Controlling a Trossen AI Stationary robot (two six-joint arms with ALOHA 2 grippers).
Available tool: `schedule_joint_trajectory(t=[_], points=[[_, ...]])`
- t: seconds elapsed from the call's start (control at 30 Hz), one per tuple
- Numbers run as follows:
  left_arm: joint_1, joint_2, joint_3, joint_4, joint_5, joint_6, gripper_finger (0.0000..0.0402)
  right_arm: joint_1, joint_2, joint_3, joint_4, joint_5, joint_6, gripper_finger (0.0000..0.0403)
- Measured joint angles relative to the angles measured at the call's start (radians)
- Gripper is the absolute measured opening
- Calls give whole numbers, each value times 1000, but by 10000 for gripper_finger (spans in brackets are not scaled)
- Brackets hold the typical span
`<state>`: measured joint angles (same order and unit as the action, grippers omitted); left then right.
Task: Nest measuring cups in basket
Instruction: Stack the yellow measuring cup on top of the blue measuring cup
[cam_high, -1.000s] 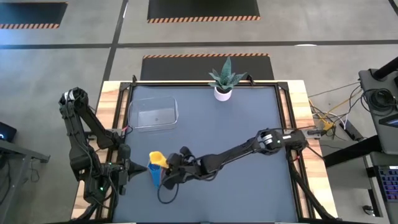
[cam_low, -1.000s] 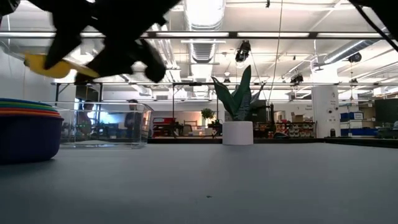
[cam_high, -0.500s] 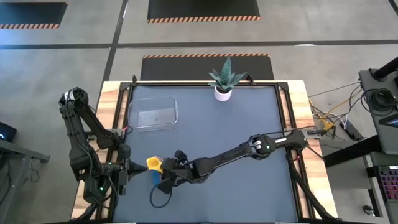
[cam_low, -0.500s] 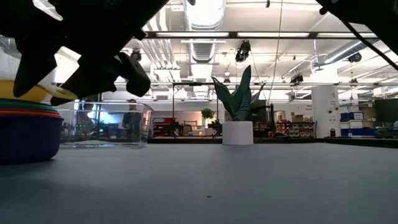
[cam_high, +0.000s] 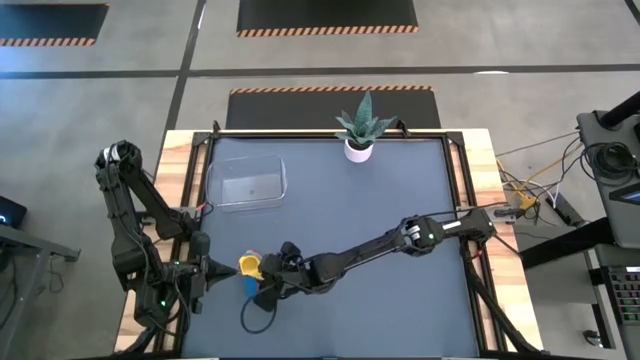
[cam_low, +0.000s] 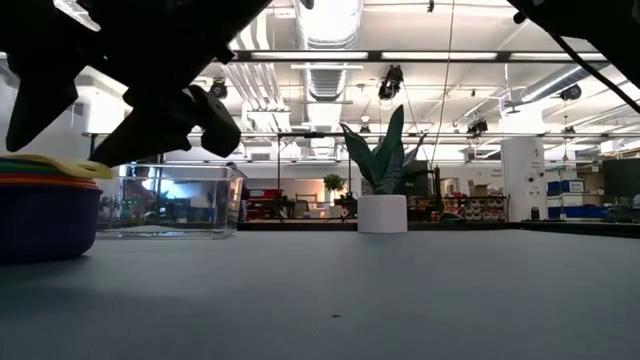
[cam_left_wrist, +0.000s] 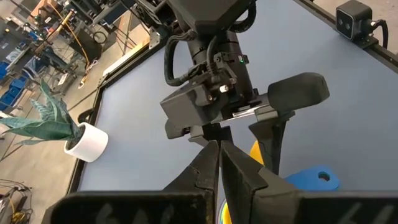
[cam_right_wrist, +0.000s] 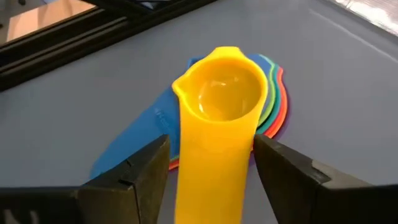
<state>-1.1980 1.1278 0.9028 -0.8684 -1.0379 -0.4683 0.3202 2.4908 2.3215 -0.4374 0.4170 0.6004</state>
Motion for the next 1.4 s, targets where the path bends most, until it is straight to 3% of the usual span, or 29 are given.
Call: schedule_joint_trajectory(t=[0.3, 0.43, 0.8, 1.03, 1.4], points=[[0, 0, 0, 0, 1, -13, 0, 0, -67, 32, -124, -33, -54, 220], [0, 0, 0, 0, 48, -45, 0, 2, -102, 34, -203, -33, -107, 208], [-1, 61, -15, 3, 308, -367, 0, 2, -116, 24, -385, -25, -244, 94], [-5, 198, -95, 16, 416, -537, 0, 2, -104, -3, -365, -33, -310, 18], [-4, 347, -65, 94, 426, -534, 0, 2, -100, -130, -141, -140, -313, 9]])
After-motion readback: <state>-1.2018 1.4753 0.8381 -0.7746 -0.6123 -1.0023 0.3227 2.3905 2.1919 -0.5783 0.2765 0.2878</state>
